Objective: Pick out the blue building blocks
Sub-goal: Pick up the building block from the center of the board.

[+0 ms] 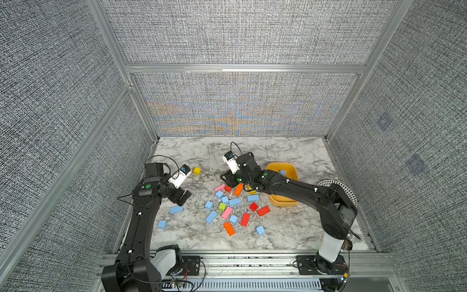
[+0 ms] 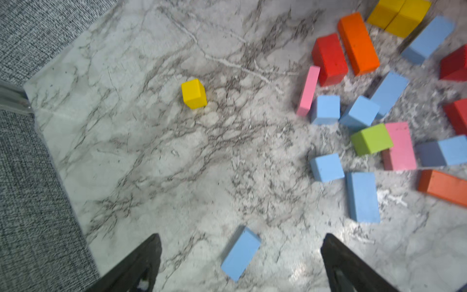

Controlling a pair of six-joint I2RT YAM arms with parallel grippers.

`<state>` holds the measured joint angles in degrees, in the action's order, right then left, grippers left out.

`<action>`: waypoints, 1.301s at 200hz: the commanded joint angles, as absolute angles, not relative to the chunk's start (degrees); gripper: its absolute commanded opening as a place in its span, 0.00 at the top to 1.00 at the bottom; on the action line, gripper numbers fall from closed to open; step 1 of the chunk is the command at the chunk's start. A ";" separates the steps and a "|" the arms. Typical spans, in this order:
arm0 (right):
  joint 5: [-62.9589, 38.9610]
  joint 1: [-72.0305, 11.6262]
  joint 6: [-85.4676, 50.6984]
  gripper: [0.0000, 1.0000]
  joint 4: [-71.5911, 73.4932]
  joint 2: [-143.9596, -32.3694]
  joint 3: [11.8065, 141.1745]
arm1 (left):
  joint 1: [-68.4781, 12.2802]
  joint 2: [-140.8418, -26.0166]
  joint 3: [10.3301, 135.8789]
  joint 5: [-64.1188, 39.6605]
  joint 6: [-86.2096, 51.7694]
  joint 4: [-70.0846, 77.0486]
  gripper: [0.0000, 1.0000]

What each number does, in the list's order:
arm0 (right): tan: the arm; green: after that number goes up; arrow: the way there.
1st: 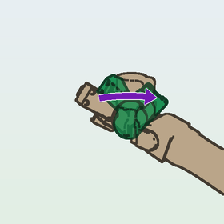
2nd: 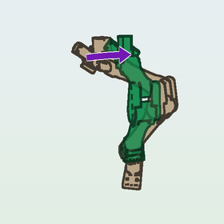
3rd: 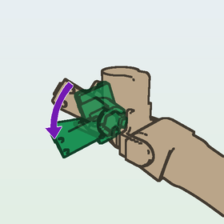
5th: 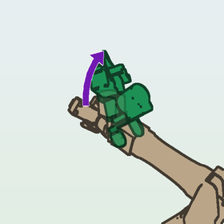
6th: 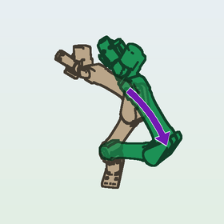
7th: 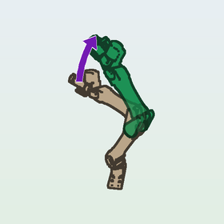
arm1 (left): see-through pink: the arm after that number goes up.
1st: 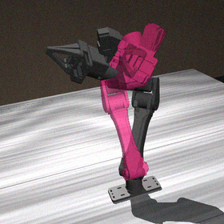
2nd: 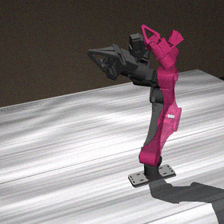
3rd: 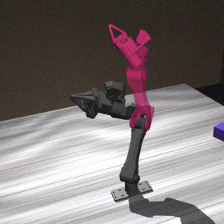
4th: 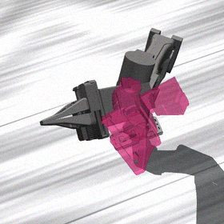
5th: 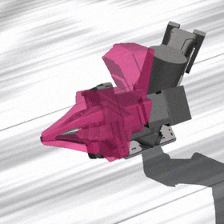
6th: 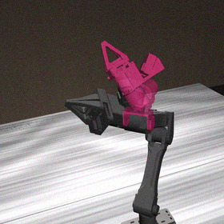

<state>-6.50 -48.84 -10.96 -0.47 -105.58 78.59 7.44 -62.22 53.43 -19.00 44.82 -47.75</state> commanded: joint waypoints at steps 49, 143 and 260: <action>-11.32 -51.15 -10.82 0.52 9.28 -107.70 76.54 | 9.19 -61.72 52.11 -7.93 61.32 -63.45 0.01; -12.21 -51.64 -12.29 0.52 14.17 -106.83 71.54 | 9.13 -62.56 45.90 -6.71 74.85 -59.85 0.04; -9.78 -51.94 -14.73 0.52 18.87 -103.18 63.06 | 8.35 -82.43 50.82 -3.23 77.88 -50.48 0.17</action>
<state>-10.72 -51.81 -14.44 16.10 -103.68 63.66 8.38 -77.47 47.48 -5.41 79.55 -51.66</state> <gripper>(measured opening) 0.482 0.859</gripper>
